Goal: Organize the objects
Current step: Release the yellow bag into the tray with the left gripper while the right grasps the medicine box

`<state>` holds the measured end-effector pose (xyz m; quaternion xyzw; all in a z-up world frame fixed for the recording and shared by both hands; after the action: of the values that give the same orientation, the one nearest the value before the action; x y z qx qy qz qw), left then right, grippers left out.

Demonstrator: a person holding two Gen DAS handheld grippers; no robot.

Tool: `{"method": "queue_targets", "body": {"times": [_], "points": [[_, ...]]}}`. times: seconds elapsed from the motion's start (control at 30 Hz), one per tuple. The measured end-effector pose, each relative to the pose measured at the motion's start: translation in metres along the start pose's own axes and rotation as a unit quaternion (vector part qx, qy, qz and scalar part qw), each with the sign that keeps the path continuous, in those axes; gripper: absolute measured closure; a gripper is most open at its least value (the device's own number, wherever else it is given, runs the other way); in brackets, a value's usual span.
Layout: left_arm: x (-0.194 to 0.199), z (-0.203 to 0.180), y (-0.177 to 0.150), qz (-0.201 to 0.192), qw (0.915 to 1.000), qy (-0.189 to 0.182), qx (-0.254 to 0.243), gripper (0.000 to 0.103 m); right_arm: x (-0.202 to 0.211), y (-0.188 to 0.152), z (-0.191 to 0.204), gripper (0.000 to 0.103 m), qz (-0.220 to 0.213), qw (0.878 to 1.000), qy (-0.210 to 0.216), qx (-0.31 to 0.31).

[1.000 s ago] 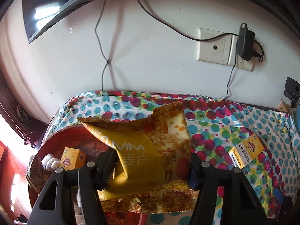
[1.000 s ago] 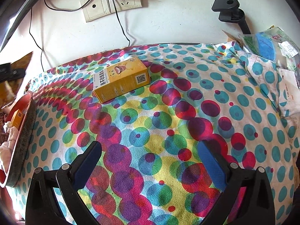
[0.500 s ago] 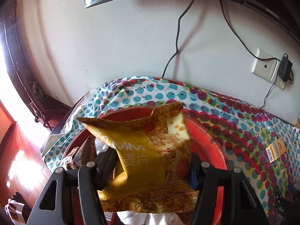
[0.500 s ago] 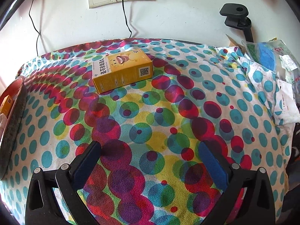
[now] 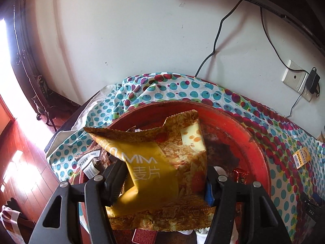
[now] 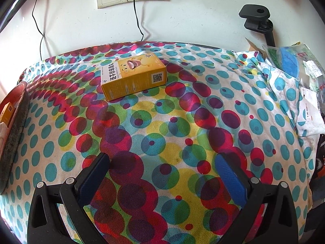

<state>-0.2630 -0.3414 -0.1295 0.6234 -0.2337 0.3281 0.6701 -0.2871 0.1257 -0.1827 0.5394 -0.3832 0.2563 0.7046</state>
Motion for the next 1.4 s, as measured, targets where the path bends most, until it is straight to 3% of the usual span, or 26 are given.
{"method": "queue_targets", "body": {"times": [0.23, 0.33, 0.6, 0.87, 1.03, 1.1, 1.4], "points": [[0.025, -0.019, -0.016, -0.032, 0.9984, -0.034, -0.033, 0.039, 0.004, 0.008, 0.017, 0.000, -0.019, 0.999, 0.011, 0.024], [0.027, -0.024, -0.029, -0.038, 0.9978, -0.025, -0.048, 0.039, 0.005, 0.021, 0.028, 0.000, -0.031, 0.999, 0.019, 0.031], [0.002, -0.028, -0.050, -0.014, 0.9985, -0.002, -0.053, 0.039, -0.014, 0.054, 0.064, 0.000, -0.042, 0.997, 0.016, 0.069], [-0.011, -0.032, -0.033, -0.012, 0.9985, 0.013, -0.051, 0.038, -0.051, 0.080, 0.065, 0.000, -0.028, 0.998, -0.017, 0.058], [-0.030, -0.035, -0.036, 0.020, 0.9981, 0.024, -0.054, 0.029, -0.066, 0.086, 0.064, 0.002, -0.004, 0.999, 0.008, 0.036], [-0.027, -0.034, -0.037, 0.008, 0.9982, 0.023, -0.054, 0.028, -0.067, 0.086, 0.065, 0.007, 0.000, 0.999, 0.018, 0.032], [0.019, -0.039, -0.060, -0.025, 0.9985, 0.023, -0.044, 0.022, -0.065, 0.085, 0.066, 0.010, -0.006, 0.999, 0.018, 0.037]]}}
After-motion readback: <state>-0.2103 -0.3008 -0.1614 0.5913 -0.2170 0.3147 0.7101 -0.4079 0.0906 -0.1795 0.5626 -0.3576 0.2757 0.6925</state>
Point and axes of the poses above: each gripper's, at about its wrist camera, not at the fingertips, and x roughly against the way its jaws point, z to its left, y to its top, the point moved 9 cm from there along -x, roughly the way its jaws point, and after that the axes turned 13 degrees about -x, right-handed, at the moved point
